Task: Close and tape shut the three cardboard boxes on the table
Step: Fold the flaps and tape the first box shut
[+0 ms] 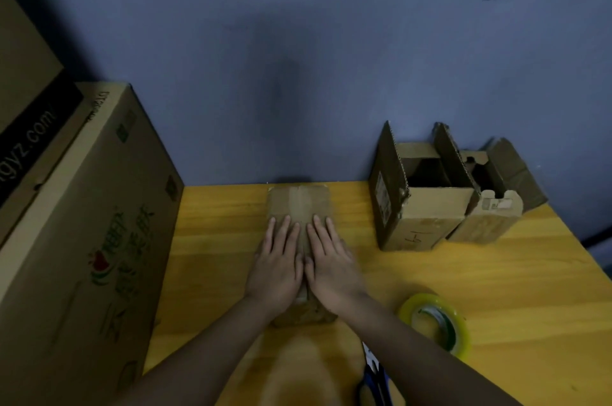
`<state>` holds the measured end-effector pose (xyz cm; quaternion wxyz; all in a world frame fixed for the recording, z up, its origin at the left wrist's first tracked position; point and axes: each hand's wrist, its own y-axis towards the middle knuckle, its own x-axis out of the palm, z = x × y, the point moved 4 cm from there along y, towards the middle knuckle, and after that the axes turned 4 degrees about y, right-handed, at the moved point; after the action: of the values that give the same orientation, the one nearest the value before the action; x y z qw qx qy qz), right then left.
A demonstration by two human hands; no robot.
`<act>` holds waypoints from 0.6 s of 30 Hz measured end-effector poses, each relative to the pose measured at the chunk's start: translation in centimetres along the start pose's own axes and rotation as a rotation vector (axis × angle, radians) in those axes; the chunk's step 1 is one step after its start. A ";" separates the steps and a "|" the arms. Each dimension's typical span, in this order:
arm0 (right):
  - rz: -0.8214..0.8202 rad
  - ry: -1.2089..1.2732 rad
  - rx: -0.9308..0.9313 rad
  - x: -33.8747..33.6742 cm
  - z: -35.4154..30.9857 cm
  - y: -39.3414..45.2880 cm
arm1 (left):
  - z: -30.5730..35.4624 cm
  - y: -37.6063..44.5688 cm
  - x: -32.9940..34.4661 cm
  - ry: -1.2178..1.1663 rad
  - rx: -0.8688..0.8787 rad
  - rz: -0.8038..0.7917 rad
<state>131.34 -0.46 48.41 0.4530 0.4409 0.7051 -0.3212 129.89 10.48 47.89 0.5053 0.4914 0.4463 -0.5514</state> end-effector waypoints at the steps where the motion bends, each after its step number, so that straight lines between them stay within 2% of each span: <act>1: -0.006 -0.006 0.001 -0.1 0.0 0.1 | -0.1 0.1 0.3 0.007 -0.001 -0.012; 3: -0.029 0.017 0.003 -0.1 0.1 0.3 | -0.4 0.4 0.6 0.003 0.007 -0.040; 5: -0.055 0.155 0.017 -0.3 0.4 0.5 | -0.7 0.5 0.1 -0.014 0.029 -0.018; 8: 0.046 0.340 0.007 -0.7 0.4 0.3 | -0.9 0.0 -0.1 -0.099 0.067 -0.066; 10: 0.123 0.348 0.002 -0.8 0.1 0.2 | -1.0 -0.4 -0.7 -0.236 0.029 -0.087; 12: 0.173 0.352 0.019 -1.0 -0.2 0.2 | -1.1 -0.7 -1.3 -0.335 -0.013 -0.022; 15: 0.228 0.267 0.013 -2.1 -0.2 0.1 | -1.1 -0.8 -2.4 -0.370 -0.036 0.053; 18: 0.206 0.146 -0.017 -3.0 -0.4 -0.2 | -1.1 -0.4 -3.9 -0.362 -0.027 0.095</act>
<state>131.61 -1.21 51.34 0.4349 0.5293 0.6900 -0.2339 129.66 12.10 51.61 0.6092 0.3979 0.3317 -0.6003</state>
